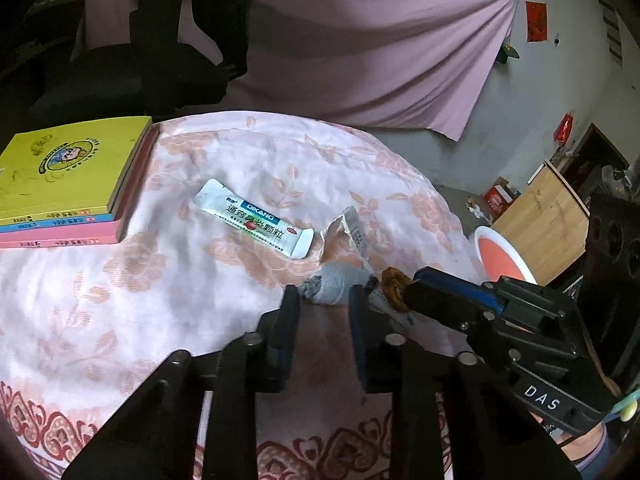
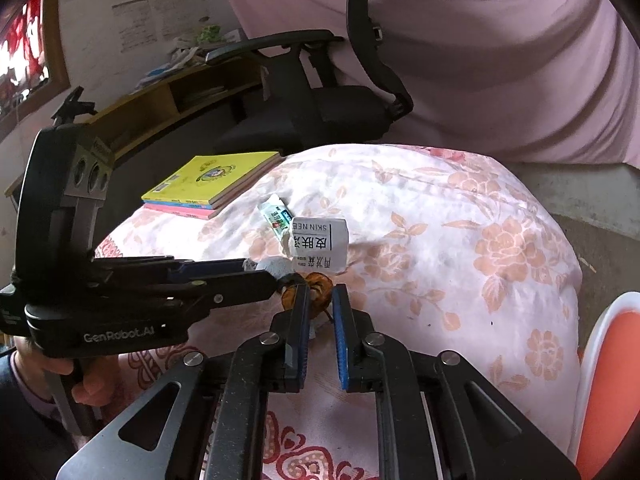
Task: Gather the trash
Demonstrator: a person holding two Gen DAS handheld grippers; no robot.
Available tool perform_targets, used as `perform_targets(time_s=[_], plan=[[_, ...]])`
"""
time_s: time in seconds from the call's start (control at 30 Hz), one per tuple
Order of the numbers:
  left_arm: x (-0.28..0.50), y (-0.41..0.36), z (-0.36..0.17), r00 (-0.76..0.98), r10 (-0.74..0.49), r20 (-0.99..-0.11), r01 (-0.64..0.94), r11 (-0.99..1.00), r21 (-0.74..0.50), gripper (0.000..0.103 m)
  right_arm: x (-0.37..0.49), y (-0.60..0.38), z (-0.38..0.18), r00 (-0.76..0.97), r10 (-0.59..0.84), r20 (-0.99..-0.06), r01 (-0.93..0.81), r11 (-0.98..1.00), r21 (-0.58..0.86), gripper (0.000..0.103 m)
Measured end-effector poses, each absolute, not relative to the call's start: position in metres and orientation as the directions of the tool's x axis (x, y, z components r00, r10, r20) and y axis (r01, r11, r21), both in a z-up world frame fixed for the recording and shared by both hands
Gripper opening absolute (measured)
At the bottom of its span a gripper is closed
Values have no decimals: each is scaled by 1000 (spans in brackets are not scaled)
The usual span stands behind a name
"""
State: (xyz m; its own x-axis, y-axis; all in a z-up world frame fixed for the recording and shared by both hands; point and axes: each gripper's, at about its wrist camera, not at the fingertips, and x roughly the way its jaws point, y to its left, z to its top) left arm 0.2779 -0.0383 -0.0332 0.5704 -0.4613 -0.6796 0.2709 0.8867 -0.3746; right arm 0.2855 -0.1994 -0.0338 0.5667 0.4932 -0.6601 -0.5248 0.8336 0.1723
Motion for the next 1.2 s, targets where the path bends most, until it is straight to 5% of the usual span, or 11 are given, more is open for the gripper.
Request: perform_targets(time_s=[0.3,1.2], plan=[[277,-38,-35,576,-449,-683,256,893,-371,1,286,-202,-34,577,481,-660,-507,845,172,9],[268,-9,-32,620,-388,-682,124,907,-403,0,286,-221,-28,608,468,-641,-457,867,200,11]])
